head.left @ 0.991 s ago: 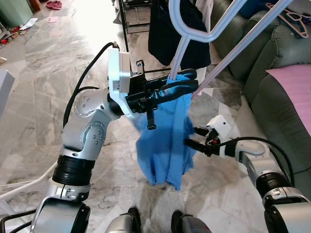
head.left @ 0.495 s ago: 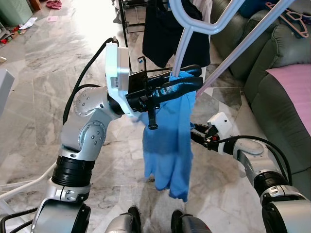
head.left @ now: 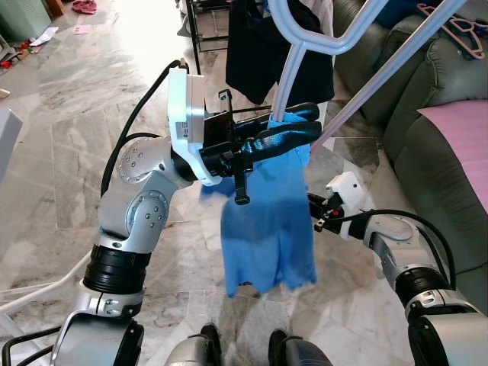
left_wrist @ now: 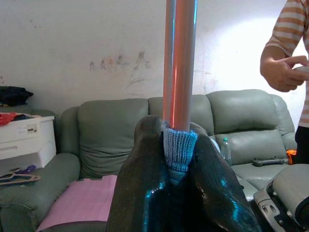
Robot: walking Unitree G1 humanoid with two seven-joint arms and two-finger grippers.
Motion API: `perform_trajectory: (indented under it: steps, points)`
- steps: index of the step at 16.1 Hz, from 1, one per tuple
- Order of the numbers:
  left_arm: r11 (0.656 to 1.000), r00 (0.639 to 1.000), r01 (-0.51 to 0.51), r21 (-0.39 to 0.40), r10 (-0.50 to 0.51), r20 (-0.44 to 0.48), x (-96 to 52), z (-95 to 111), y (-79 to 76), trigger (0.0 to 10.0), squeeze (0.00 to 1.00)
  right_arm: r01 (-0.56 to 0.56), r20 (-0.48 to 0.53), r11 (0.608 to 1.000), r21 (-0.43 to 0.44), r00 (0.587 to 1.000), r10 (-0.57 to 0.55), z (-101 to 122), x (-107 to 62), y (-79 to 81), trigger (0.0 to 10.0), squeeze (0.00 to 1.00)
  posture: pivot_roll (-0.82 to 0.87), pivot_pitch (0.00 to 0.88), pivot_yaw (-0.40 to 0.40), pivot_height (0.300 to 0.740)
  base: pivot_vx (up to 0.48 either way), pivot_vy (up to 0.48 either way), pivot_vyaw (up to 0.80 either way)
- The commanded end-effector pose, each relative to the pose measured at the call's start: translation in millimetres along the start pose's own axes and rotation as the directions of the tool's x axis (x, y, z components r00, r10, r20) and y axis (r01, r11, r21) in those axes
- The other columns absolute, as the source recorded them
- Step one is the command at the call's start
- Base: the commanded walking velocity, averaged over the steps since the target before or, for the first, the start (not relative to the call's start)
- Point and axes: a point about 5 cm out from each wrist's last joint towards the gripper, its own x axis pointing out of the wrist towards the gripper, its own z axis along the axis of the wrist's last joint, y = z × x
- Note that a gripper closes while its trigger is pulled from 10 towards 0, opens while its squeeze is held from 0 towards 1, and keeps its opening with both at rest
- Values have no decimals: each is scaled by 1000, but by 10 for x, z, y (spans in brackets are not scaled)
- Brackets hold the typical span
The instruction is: Hang hanger
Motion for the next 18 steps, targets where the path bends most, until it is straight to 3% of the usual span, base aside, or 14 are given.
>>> perform_trajectory:
  steps: [1,4,9,11,14,16,18]
  points:
    - [999,999,42,29,-42,5,57,62,-22,0,0,-13,34,1000,-8,999,13,62,10,-3,0,0,-136,225,13,740,0,0,0]
    - [999,999,34,32,-34,-4,39,40,-11,0,0,-21,77,999,42,997,17,73,-9,-4,0,0,-134,225,13,740,0,0,0]
    - [994,997,-76,77,78,-26,-63,-61,101,0,0,-105,169,991,89,982,89,76,76,206,0,0,-138,224,20,740,0,0,0]
    - [985,985,-152,80,157,-69,-174,-231,122,0,0,-137,189,985,109,975,115,27,93,348,0,0,-143,223,17,740,0,0,0]
    - [973,959,-229,-17,223,-173,-475,-662,28,0,0,-129,177,979,160,979,100,-122,45,522,0,0,-152,215,9,740,0,0,0]
    - [967,946,-252,-38,238,-219,-600,-806,-22,0,0,-140,183,971,192,978,104,-170,2,643,0,0,-163,213,2,740,0,0,0]
    - [965,944,-263,-20,253,-214,-604,-796,22,0,0,-146,173,970,193,978,113,-196,-13,733,0,0,-167,211,0,740,0,0,0]
